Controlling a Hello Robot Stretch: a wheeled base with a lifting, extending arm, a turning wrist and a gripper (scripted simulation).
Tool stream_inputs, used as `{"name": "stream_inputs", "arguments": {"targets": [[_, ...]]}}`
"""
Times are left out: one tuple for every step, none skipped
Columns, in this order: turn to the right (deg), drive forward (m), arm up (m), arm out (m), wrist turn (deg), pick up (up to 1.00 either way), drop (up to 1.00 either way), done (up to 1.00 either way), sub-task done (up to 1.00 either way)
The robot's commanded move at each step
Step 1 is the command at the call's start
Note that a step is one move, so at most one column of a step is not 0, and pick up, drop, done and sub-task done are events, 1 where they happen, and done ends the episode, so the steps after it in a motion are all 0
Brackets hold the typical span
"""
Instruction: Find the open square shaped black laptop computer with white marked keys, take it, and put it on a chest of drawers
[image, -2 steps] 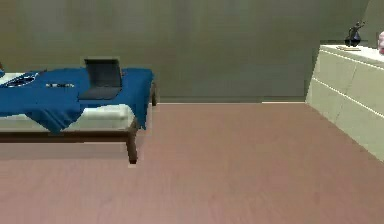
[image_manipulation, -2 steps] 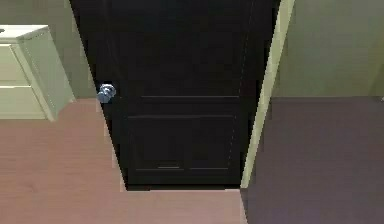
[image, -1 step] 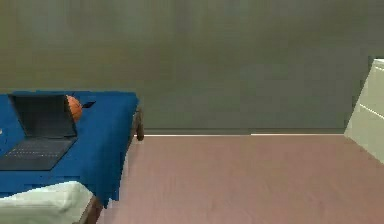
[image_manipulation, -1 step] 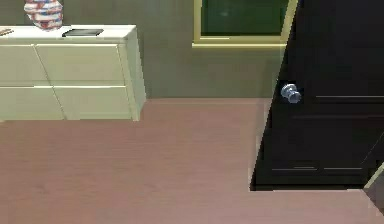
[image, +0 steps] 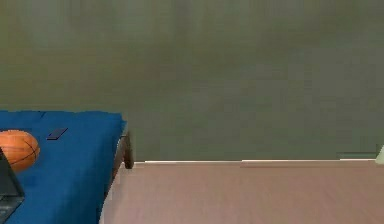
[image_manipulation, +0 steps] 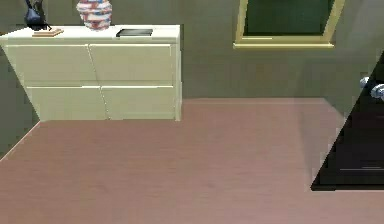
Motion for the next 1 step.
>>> {"name": "stream_inputs", "arguments": {"targets": [[-45.0,0.00,0.00,0.00,0.0,0.00,0.00,0.00,0.00]]}}
